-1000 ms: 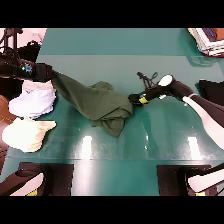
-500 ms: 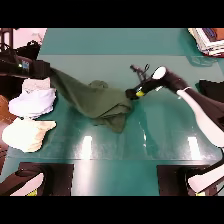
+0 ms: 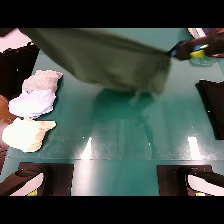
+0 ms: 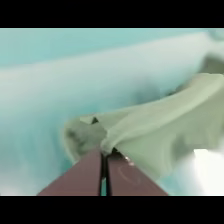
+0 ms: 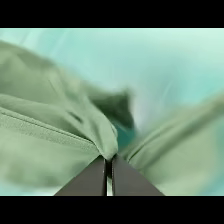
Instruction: Fold the shirts.
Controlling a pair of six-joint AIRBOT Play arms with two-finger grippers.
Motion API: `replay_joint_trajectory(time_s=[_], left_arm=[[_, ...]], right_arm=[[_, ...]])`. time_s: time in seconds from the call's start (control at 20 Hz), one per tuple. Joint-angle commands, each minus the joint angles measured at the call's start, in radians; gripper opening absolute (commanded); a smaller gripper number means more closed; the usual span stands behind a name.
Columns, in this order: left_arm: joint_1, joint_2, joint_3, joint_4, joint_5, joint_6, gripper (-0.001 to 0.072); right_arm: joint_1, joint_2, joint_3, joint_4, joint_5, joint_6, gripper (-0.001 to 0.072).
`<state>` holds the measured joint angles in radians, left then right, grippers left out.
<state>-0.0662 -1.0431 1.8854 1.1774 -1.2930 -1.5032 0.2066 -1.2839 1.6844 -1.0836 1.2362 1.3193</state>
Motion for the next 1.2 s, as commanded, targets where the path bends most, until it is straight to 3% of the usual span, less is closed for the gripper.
replay_joint_trajectory(time_s=[0.0,0.35,0.45,0.6,0.75,0.85,0.95,1.15], left_arm=[[0.001,0.000,0.145,-0.055,-0.010,0.000,0.0022],[0.001,0.057,0.243,-0.158,0.056,0.000,0.0022],[0.001,0.059,0.226,-0.156,0.013,0.000,0.0022],[0.001,0.058,0.049,-0.153,-0.093,0.000,0.0022],[0.001,0.058,-0.230,-0.153,-0.171,0.000,0.0022],[0.001,0.058,-0.448,-0.152,-0.156,0.013,0.0022],[0.001,0.058,-0.630,-0.139,-0.097,0.034,0.0022],[0.001,0.058,-0.806,-0.085,0.032,0.045,0.0022]], right_arm=[[-0.058,0.145,0.063,-0.019,0.023,0.002,0.0017],[-0.130,0.322,0.152,-0.017,0.025,0.002,0.0017],[-0.120,0.332,0.118,-0.017,0.069,0.021,0.0017],[-0.070,0.297,-0.036,-0.016,0.196,0.089,0.0017],[0.009,0.211,-0.221,-0.016,0.251,0.094,0.0017],[0.053,0.125,-0.312,-0.016,0.195,0.092,0.0018],[0.080,0.030,-0.357,-0.016,0.038,0.082,0.0018],[0.065,-0.182,-0.233,-0.016,-0.126,0.078,0.0018]])
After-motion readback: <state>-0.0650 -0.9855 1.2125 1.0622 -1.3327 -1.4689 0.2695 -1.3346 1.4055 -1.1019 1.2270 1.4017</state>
